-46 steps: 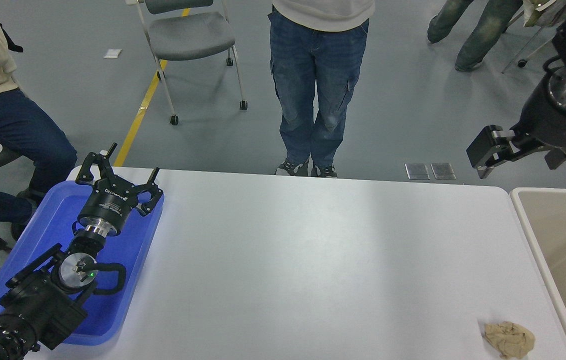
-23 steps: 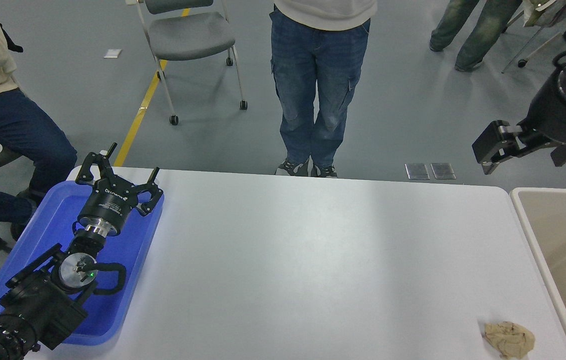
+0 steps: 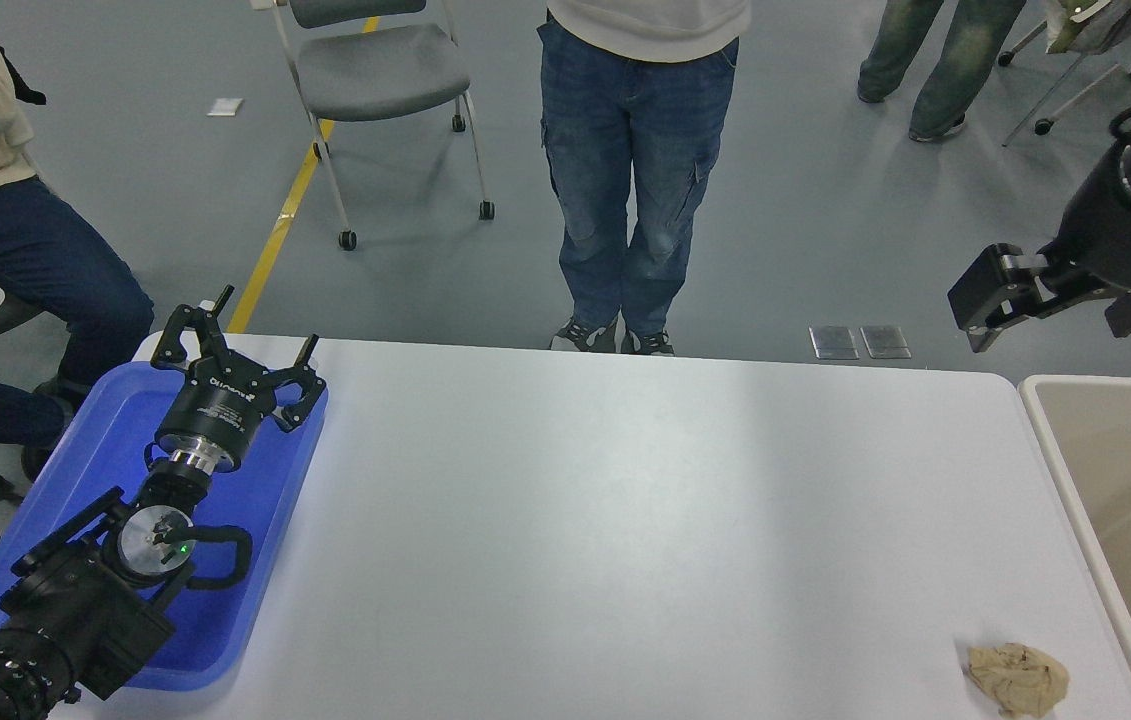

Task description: Pick up paper ball place in dustbin

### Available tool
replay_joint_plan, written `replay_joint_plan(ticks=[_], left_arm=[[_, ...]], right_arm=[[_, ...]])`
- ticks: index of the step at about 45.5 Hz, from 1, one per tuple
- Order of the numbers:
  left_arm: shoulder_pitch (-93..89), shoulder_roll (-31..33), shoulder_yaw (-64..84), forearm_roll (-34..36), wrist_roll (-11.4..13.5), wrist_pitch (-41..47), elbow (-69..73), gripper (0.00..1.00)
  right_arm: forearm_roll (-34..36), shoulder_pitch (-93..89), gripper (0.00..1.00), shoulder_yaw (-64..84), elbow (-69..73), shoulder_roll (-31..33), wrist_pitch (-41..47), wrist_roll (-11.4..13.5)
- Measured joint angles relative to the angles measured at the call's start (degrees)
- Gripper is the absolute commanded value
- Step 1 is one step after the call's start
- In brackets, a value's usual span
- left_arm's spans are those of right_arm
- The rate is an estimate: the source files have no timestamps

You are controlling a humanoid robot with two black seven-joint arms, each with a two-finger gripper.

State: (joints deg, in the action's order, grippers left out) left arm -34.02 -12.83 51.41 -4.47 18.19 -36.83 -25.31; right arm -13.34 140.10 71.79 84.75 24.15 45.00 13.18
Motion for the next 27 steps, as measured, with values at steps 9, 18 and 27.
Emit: replay_joint_plan(ticks=[9,18,27], left_arm=[[0.0,0.0,0.0,0.0,0.0,0.0,0.0,1.0],[0.0,0.0,-0.03,0.0,0.0,0.0,0.0,1.0],[0.0,0.0,-0.02,-0.01,0.0,0.0,0.0,1.0]], right_arm=[[0.06,0.05,1.0,1.64,-0.07,0.05,0.0,0.0],[0.13,-0.78,1.0,3.49,-0.08,1.64,0.0,-0.01],[-1.13,-5.32,1.0,4.99,-0.03,4.42,0.0,0.33]])
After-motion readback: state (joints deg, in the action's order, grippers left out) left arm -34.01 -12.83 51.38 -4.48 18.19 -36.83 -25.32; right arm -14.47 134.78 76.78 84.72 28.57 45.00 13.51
